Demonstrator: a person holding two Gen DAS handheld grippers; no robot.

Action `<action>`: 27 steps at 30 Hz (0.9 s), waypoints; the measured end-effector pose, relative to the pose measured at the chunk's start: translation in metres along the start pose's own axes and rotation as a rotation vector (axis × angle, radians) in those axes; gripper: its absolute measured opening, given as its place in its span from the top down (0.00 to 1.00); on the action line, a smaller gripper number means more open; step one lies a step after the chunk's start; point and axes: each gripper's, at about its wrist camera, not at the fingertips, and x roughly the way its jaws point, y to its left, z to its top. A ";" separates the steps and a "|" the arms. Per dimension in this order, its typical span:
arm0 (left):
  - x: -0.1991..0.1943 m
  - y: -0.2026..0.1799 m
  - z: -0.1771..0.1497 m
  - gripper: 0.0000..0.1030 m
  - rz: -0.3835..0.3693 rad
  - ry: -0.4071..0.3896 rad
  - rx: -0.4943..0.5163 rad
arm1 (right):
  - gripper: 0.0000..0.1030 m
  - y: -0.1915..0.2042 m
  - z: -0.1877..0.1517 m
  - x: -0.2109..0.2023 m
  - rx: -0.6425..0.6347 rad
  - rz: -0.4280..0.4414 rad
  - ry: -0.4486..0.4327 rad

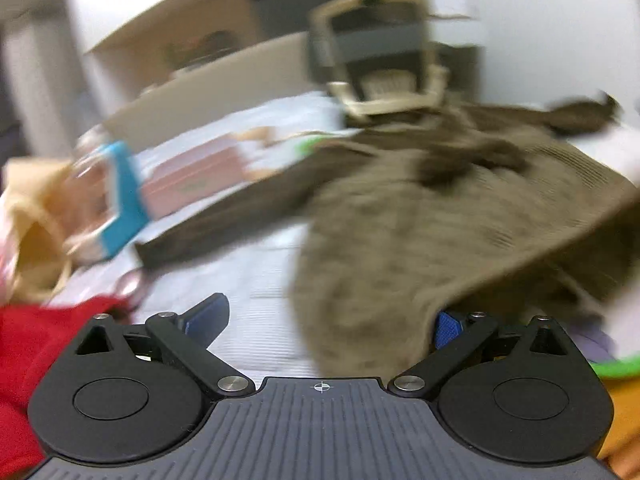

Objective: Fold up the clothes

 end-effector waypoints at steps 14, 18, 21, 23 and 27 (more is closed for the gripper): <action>-0.005 0.038 -0.010 0.01 0.147 0.012 -0.013 | 0.27 -0.030 -0.051 -0.006 0.027 -0.241 0.141; -0.023 0.041 0.004 0.01 0.204 -0.047 0.055 | 0.27 -0.060 -0.029 -0.043 0.058 -0.368 0.013; -0.047 0.048 0.020 0.01 0.246 -0.101 0.100 | 0.27 -0.078 -0.017 -0.065 0.068 -0.402 -0.040; -0.051 0.048 0.016 0.01 0.243 -0.075 0.123 | 0.27 -0.074 -0.026 -0.071 0.054 -0.387 -0.012; -0.051 0.043 -0.010 0.01 0.203 0.033 0.177 | 0.27 -0.069 -0.060 -0.073 0.108 -0.312 0.079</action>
